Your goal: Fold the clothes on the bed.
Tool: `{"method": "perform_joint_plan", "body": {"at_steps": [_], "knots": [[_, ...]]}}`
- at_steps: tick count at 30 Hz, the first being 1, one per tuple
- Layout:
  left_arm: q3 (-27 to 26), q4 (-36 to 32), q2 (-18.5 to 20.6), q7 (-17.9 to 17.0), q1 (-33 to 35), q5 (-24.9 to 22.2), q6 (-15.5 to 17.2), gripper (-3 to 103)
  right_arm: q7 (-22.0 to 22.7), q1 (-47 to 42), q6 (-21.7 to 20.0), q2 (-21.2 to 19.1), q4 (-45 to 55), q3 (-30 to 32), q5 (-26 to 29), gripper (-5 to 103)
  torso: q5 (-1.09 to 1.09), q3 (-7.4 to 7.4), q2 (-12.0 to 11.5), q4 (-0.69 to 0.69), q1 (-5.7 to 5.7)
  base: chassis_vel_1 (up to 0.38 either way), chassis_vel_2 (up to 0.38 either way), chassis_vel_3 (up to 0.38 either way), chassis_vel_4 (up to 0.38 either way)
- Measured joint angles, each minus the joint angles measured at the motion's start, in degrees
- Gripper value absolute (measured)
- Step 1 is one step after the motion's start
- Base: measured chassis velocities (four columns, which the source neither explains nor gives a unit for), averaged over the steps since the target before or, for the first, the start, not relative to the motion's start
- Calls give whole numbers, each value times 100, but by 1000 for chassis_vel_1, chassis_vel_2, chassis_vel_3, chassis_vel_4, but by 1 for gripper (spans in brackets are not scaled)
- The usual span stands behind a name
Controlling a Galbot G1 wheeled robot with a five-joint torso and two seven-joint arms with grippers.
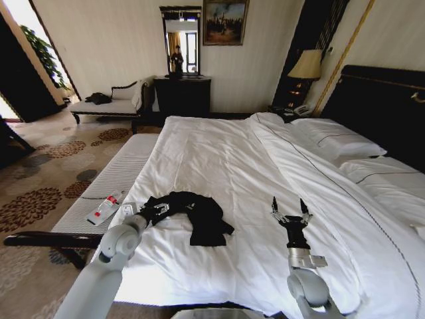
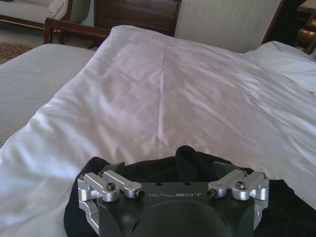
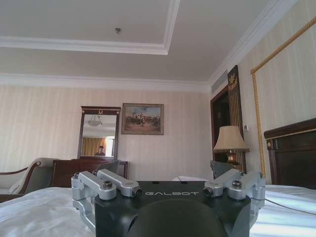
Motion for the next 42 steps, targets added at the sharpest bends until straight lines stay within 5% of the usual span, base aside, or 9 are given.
{"method": "perform_joint_plan", "body": {"at_steps": [15,42], "knots": [[638,581,-31,-180,-472,114,155,98,0,225,61,-19,-255,-26,14,100,0,0,1,0,0,0,0,0,0],[711,745,-95,-176,-454,107,13,3,19,354,108,-7,-374,-129,35,100,-1,0,0,0,-1,0,0,0,0]]}}
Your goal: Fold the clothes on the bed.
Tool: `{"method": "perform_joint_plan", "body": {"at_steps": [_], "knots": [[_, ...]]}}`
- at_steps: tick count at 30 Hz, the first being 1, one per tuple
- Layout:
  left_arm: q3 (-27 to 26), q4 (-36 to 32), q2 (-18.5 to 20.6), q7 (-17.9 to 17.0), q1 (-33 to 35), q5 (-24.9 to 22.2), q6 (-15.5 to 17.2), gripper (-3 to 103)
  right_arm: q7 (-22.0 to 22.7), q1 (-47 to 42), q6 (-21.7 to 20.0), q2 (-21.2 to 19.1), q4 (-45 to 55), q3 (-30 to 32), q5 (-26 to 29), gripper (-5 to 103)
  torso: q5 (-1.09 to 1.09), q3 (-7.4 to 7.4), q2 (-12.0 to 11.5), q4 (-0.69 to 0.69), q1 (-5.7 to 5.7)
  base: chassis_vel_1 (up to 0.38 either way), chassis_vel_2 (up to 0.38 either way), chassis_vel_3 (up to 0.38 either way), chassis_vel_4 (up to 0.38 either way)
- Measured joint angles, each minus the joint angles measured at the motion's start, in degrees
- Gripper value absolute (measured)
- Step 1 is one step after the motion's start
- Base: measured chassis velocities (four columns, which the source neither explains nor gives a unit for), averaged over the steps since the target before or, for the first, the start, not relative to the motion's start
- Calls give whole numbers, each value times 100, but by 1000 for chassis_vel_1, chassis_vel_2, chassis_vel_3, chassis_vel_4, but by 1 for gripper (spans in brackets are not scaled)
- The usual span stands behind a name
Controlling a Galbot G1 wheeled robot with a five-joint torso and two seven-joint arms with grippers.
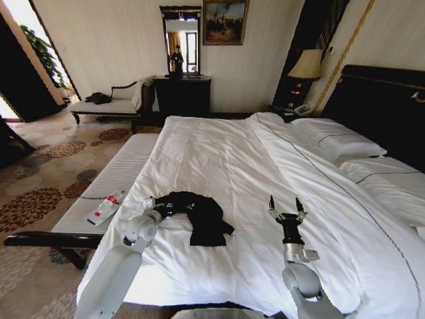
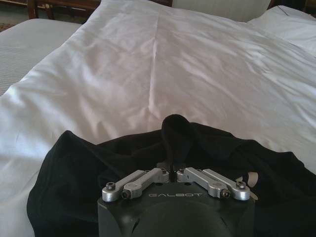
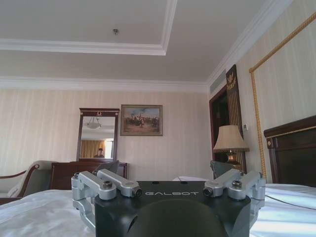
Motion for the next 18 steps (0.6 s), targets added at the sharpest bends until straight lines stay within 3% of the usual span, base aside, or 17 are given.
{"method": "perform_joint_plan", "body": {"at_steps": [8,11,15,18], "knots": [[-91,-70,6,0,81,6,-33,2,90,3,-9,-65,-14,-65,131,100,0,0,0,-1,0,0,0,0,0],[-276,-339,78,138,324,184,-116,2,261,89,-214,-283,87,-326,997,100,0,0,0,-1,0,0,0,0,0],[-388,-489,118,259,525,357,-187,2,266,240,-267,-468,70,-488,1307,100,1,0,0,1,0,0,0,0,0],[-443,-521,103,373,692,677,-312,2,320,695,-789,-1080,98,-1052,2308,100,0,0,0,1,0,0,0,0,0]]}}
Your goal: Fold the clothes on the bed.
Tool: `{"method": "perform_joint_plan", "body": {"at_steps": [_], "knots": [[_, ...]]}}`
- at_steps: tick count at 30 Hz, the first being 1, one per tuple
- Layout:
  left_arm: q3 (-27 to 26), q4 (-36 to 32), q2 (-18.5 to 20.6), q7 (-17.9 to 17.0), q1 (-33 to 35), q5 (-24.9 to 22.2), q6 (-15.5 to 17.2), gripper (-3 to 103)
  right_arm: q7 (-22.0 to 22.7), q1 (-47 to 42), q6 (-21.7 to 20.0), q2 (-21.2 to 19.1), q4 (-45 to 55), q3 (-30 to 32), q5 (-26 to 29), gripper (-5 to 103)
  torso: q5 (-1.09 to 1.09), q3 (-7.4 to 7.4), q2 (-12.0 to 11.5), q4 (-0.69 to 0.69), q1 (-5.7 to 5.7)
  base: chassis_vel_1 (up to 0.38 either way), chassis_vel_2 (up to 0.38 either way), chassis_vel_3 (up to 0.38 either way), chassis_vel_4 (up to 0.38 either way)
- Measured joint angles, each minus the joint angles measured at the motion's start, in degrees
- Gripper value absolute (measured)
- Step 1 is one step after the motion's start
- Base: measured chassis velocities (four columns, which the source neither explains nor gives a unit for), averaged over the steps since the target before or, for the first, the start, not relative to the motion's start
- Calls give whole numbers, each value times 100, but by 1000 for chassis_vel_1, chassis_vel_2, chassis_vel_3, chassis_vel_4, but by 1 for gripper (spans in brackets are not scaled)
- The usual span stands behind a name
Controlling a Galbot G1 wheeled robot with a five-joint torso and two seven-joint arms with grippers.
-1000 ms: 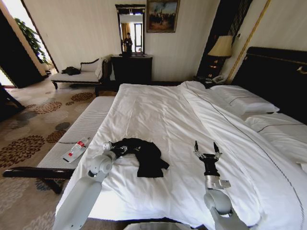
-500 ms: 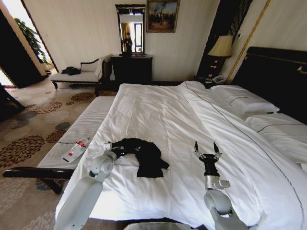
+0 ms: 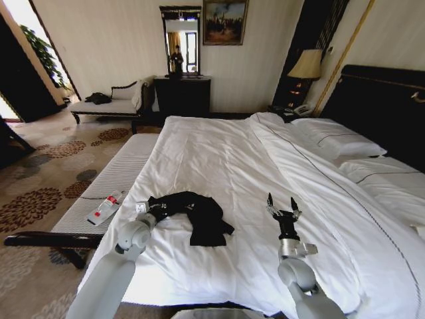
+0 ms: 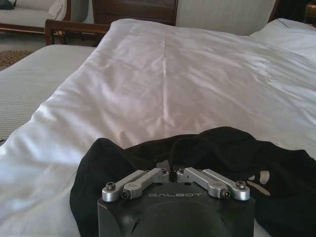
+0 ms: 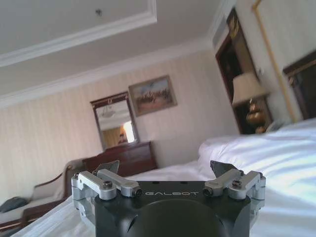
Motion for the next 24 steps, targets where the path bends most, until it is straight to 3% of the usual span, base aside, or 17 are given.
{"method": "perform_joint_plan", "body": {"at_steps": [2,6,8,10,11,13,21,24], "knots": [[0,10,-9,2,1,23,-10,2,30,49,-84,-60,23,-68,143,100,0,0,0,0,0,0,0,0,0],[46,113,-78,14,-7,166,-83,2,400,623,-982,-563,218,-838,1706,100,0,0,0,-1,0,0,0,0,0],[57,123,-84,19,-9,193,-94,2,437,694,-1096,-603,244,-942,1912,100,0,0,0,-1,0,0,0,0,0],[78,120,-116,49,8,323,-125,2,630,993,-1562,-687,321,-1277,2735,100,-1,0,0,-2,0,0,0,0,0],[78,120,-116,49,8,323,-125,2,630,993,-1562,-687,321,-1277,2735,100,-1,0,0,-2,0,0,0,0,0],[22,35,-182,140,151,568,-186,2,879,1319,-1960,-666,268,-1548,3260,100,0,0,0,0,0,0,0,0,0],[-112,25,-309,228,400,842,-443,2,1325,1627,-2410,-570,-10,-1779,3519,100,0,1,0,-1,0,0,0,0,0],[-158,12,-389,263,486,869,-593,2,1768,1732,-2714,-541,-111,-1848,3737,100,0,0,0,-2,0,0,0,0,0]]}}
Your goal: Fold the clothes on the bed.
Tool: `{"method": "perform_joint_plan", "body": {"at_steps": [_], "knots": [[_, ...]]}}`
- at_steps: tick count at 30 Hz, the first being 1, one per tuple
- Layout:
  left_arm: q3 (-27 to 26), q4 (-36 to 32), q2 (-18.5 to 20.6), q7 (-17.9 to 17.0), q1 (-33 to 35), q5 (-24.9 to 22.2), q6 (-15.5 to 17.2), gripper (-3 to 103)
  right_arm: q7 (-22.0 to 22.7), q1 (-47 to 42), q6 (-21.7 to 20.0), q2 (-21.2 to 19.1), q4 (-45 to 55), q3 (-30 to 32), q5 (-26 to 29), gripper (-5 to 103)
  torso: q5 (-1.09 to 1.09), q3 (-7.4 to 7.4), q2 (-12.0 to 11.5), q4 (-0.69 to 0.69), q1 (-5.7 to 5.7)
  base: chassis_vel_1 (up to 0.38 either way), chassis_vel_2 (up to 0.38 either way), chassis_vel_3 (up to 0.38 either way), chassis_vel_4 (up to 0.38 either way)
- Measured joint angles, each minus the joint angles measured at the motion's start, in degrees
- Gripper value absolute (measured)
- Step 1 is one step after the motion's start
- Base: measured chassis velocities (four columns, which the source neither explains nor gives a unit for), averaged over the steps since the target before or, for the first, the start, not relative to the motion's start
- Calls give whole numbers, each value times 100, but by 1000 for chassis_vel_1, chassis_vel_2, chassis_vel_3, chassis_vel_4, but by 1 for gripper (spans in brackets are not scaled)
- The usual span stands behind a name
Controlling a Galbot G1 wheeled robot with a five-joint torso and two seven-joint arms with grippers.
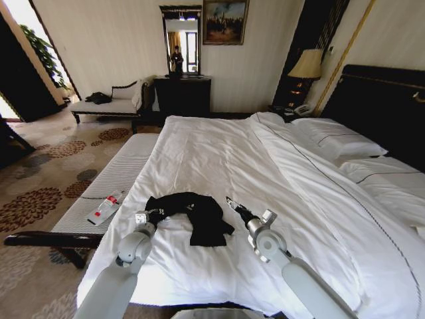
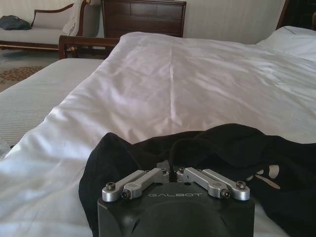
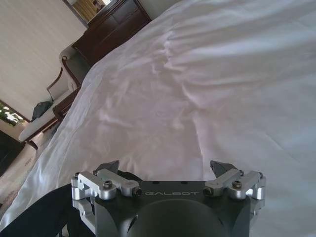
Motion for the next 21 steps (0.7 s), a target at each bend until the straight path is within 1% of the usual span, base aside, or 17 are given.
{"method": "perform_joint_plan", "body": {"at_steps": [8,11,13,14,16,21], "knots": [[-99,-10,-70,60,117,92,-189,2,29,93,-102,31,-153,146,181,100,0,0,0,0,0,0,0,0,0],[-108,-51,-74,60,155,97,-210,2,-9,180,-240,45,-258,230,489,100,0,0,0,1,0,0,0,0,0],[-110,-70,-74,60,164,97,-211,2,-1,195,-270,51,-259,247,569,100,0,0,0,0,0,0,0,0,0],[-114,-123,-74,60,185,98,-212,2,82,229,-347,64,-236,303,823,100,0,0,0,1,0,0,0,0,0],[-123,-163,-74,60,203,98,-224,2,209,245,-409,66,-153,355,1062,100,0,0,0,1,0,0,0,0,0],[-160,-175,-99,59,232,99,-312,2,300,229,-475,58,-107,364,1247,100,-1,0,0,1,0,0,0,0,0]]}}
